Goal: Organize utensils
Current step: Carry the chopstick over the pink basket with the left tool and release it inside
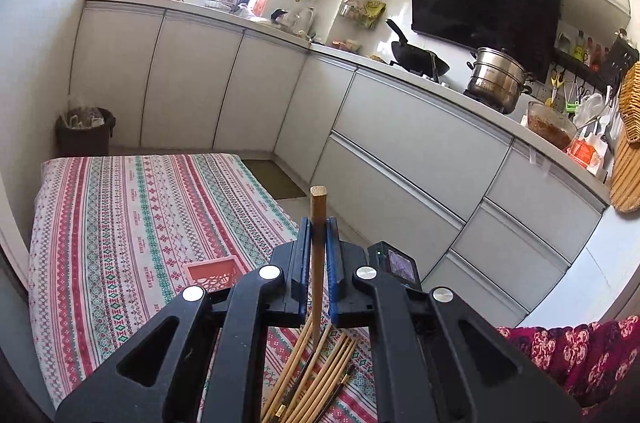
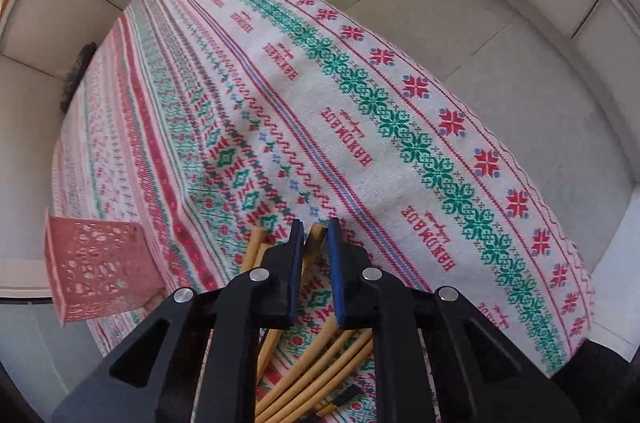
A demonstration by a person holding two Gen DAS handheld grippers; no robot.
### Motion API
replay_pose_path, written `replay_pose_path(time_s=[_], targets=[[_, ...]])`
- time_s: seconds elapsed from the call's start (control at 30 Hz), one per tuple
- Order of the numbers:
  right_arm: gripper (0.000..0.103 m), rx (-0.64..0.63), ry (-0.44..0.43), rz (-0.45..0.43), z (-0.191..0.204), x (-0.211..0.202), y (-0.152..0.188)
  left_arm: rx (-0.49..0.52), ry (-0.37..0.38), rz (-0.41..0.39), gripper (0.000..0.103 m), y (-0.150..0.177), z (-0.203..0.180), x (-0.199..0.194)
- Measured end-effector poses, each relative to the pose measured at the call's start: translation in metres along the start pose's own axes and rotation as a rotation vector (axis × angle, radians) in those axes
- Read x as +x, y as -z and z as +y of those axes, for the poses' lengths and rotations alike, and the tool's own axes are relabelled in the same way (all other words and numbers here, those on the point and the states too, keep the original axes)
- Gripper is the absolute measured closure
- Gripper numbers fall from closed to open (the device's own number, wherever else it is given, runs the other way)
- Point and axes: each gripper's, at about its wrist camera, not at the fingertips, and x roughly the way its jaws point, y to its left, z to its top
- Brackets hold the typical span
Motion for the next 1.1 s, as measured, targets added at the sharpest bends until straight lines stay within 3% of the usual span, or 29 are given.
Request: replay_pose_path(time_s=[0.17,0.43,0.67,1.1], targets=[[0.092,-0.071,-0.181,-0.122,0.001,-0.043,0.011,-0.041,-0.041,-0.036,0.097,-0.002,0.007,-0.006],[0.094,-0.256,-0.356,-0.319,0.017,-0.129,0.046,-0.047,-0.091,-0.106,0.097,-0.010,-0.003,-0.020],[0.095,-0.345,-0.391,-0.420,0.020,-0.187,0.063,-0.038,-0.112,-0.140,0.097,-0.016,-0.011,-0.023],[0.095,-0.429,-0.369,-0.586,0.045,-0.267,0.042,-0.068,-0.182,-0.208,0.097,-0.033,-0.011,-0.011]])
